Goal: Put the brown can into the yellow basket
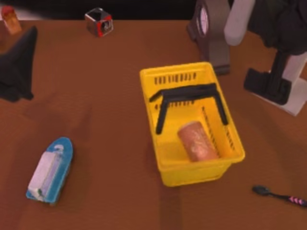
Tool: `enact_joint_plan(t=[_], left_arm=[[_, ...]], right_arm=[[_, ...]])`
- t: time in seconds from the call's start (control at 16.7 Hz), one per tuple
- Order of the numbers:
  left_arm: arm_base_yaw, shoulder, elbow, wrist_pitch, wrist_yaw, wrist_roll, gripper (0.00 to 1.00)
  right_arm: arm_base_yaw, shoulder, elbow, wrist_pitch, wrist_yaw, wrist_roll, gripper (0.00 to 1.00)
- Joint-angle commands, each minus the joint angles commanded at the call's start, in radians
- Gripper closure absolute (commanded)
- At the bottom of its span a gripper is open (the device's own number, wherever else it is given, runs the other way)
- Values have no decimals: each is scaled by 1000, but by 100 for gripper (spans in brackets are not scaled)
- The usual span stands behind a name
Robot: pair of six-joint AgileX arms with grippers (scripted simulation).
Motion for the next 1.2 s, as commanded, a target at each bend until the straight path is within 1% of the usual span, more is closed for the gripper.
enact_joint_plan(t=[0.18,0.3,0.42,0.54,0.6,0.72,1.02,1.2], left_arm=[[34,-293,-171,-119,-156,22,0],[51,-456,-277,-194,-245,36,0],[65,-583,-369,-259,-316,48,0],[74,-669,-439,-309,-367,58,0],[77,-695,-462,-325,-383,61,0],[80,-718,-483,-340,-397,63,0],[80,-718,-483,-340,-397,63,0],[80,-718,-483,-340,-397,63,0]], right_arm=[[73,281,282,-179,2,-124,0],[116,438,438,-278,2,-193,0],[151,558,557,-358,1,-249,0],[176,637,635,-414,0,-288,0],[184,661,658,-432,-1,-300,0],[191,682,679,-447,-1,-312,0],[189,682,675,-443,-1,-313,0],[191,669,609,-391,-1,-312,0]])
